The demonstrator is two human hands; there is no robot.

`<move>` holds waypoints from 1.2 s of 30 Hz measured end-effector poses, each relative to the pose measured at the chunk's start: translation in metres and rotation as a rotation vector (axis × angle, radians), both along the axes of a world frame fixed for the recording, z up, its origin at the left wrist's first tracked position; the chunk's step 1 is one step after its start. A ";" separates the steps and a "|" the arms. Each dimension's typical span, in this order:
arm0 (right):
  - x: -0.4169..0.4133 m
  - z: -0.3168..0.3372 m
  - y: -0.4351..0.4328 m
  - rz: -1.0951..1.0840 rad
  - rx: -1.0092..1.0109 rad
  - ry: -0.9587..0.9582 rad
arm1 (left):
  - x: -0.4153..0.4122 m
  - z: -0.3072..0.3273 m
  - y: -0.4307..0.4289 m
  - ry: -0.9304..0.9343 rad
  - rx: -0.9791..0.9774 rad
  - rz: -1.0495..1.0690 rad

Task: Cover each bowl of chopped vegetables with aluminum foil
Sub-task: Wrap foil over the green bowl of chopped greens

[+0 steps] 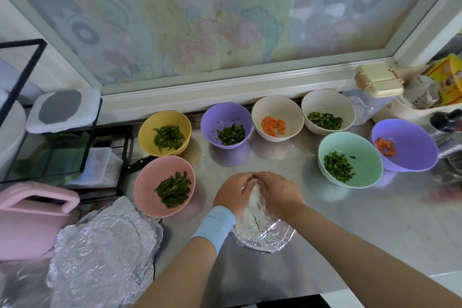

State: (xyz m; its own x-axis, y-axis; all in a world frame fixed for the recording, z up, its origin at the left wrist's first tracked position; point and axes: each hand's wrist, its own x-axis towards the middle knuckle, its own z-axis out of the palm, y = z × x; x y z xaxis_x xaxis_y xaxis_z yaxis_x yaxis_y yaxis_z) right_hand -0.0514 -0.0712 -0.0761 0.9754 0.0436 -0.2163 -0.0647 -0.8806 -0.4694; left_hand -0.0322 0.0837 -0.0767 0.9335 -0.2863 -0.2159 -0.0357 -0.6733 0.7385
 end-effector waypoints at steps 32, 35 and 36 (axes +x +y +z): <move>0.022 -0.006 -0.005 -0.160 0.401 0.178 | 0.000 -0.003 0.012 0.292 -0.269 0.498; 0.024 -0.008 -0.008 -0.148 0.365 0.203 | 0.000 -0.003 0.013 0.246 -0.250 0.496; 0.025 -0.008 -0.009 -0.141 0.354 0.220 | 0.001 -0.004 0.013 0.246 -0.240 0.487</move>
State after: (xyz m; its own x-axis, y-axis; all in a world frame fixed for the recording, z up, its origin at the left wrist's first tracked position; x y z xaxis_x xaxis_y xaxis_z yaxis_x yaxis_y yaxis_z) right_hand -0.0266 -0.0804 -0.0843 0.9095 0.0227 -0.4152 -0.3047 -0.6432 -0.7025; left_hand -0.0316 0.0966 -0.0807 0.9003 0.0950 -0.4248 0.4270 -0.3822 0.8195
